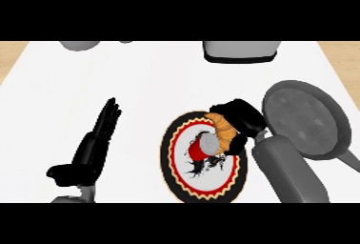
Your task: Pick the croissant from the plate and place it in the pan
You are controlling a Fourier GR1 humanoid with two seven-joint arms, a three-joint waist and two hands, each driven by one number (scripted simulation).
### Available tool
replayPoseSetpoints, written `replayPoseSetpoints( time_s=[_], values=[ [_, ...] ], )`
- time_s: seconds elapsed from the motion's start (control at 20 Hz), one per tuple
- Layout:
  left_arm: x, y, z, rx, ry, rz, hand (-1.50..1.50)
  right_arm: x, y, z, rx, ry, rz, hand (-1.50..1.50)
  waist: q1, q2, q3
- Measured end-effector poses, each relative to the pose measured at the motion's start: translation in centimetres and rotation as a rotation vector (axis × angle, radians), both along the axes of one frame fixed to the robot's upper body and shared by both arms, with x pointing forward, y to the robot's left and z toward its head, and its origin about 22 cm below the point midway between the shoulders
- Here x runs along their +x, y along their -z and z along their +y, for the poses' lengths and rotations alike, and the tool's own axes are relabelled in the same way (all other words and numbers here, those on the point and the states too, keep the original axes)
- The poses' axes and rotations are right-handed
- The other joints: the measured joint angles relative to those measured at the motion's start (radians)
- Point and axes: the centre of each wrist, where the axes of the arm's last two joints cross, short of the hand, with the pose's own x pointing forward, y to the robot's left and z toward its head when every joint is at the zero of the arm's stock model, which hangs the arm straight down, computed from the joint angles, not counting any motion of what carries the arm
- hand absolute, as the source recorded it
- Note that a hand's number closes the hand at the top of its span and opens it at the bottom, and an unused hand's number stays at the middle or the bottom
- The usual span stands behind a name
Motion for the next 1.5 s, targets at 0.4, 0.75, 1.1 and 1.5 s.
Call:
replayPoseSetpoints(
  time_s=[0.4,0.75,1.1,1.5],
  values=[
    [-0.9,0.6,1.4,0.003,-0.061,0.026,0.00,-5.7,-2.3,0.6,0.099,0.304,-0.138,1.50,-0.060,-0.015,0.002],
    [-0.6,0.1,1.1,0.002,-0.041,0.010,0.00,-12.3,-8.1,0.5,0.285,0.492,-0.259,1.50,-0.039,-0.002,0.005],
    [-0.1,-0.4,0.7,-0.006,0.007,0.001,0.00,-15.8,-10.8,-2.3,0.435,0.696,-0.262,1.50,0.005,0.013,0.007],
    [1.0,-0.4,-0.4,-0.005,0.019,-0.008,0.00,-12.7,-9.1,-8.4,0.469,0.826,-0.371,1.50,0.022,0.019,0.008]
  ],
)
